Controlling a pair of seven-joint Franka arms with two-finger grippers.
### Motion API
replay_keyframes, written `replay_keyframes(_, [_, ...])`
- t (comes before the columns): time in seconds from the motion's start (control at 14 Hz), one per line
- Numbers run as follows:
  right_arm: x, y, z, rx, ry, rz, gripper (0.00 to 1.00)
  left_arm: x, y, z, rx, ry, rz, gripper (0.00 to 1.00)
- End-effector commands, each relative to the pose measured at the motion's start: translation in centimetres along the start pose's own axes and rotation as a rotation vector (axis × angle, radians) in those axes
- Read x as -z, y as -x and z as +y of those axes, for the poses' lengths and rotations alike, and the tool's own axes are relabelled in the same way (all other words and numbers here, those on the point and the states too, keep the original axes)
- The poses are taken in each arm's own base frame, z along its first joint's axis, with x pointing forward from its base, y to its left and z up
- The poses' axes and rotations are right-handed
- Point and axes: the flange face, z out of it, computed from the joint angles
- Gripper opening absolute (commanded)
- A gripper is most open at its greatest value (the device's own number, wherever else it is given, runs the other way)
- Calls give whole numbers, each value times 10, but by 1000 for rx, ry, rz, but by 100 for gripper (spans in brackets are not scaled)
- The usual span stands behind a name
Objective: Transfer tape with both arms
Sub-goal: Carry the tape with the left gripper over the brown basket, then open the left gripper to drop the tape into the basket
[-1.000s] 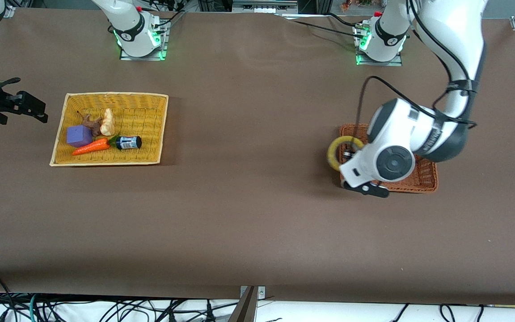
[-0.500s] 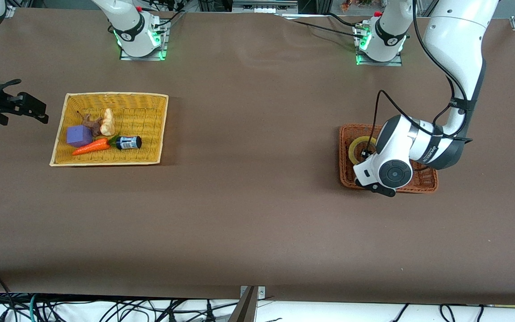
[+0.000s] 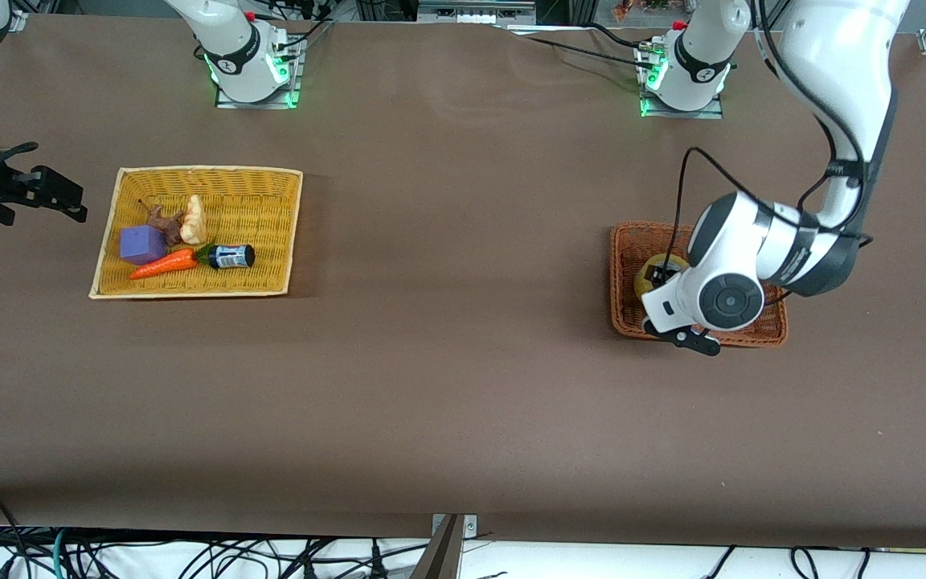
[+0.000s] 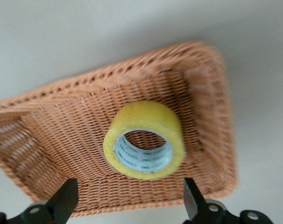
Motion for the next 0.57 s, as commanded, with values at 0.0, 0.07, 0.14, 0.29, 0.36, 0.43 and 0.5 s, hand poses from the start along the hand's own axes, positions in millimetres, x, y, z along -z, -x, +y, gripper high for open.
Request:
replay_keyframes(0.0, [6,-2,3,10,-7,3,100,90,40,13,-14,-37,107,100])
replay_keyframes(0.07, [6,-2,3,10,-8,1,100,112,55,13,-13,-46,145,100])
replay_keyframes(0.14, [6,-2,3,10,-8,1,100,134,73,11,1,-26,173,100])
replay_keyframes(0.29, [6,-2,4,8,-7,3,100,167,120,-17,51,99,211,100])
replay_keyframes(0.36, [5,-2,4,9,-8,1,100,168,133,-33,46,106,225,100])
replay_keyframes(0.43, [6,-2,4,8,-7,3,100,176,148,-51,84,91,270,100])
replay_keyframes(0.5, [6,-2,4,8,-7,3,100,174,158,-59,105,74,328,100])
